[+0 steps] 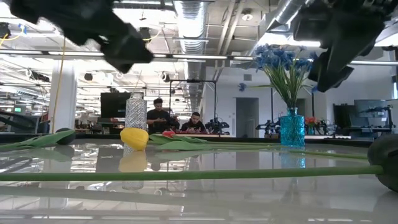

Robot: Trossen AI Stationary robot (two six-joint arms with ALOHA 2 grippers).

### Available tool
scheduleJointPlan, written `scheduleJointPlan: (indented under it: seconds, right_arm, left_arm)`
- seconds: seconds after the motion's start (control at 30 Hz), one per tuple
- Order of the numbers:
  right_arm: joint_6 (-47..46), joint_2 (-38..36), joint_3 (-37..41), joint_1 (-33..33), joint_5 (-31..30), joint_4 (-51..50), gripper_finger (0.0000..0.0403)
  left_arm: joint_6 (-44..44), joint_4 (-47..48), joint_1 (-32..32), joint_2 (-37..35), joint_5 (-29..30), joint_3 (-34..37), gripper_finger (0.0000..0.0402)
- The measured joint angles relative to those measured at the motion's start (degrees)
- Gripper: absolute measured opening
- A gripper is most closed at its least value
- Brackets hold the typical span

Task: Sort flowers into vase by color
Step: Put the top black flower into the blue vase

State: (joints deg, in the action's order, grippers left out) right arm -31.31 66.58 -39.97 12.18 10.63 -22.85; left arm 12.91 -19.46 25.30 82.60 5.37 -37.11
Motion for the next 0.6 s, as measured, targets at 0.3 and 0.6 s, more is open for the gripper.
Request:
scheduleJointPlan:
  seconds: [0.3, 0.6]
  right_arm:
    - [-7.7, 5.3, -0.01, 8.4, -0.71, 5.46, 0.0219]
    - [-7.89, 9.26, -0.01, 10.99, -8.09, 10.47, 0.0219]
  left_arm:
    - [13.83, 36.12, 4.3, 1.29, 7.27, -14.38, 0.024]
    - [53.26, 68.27, 4.86, 1.19, 1.55, -20.29, 0.024]
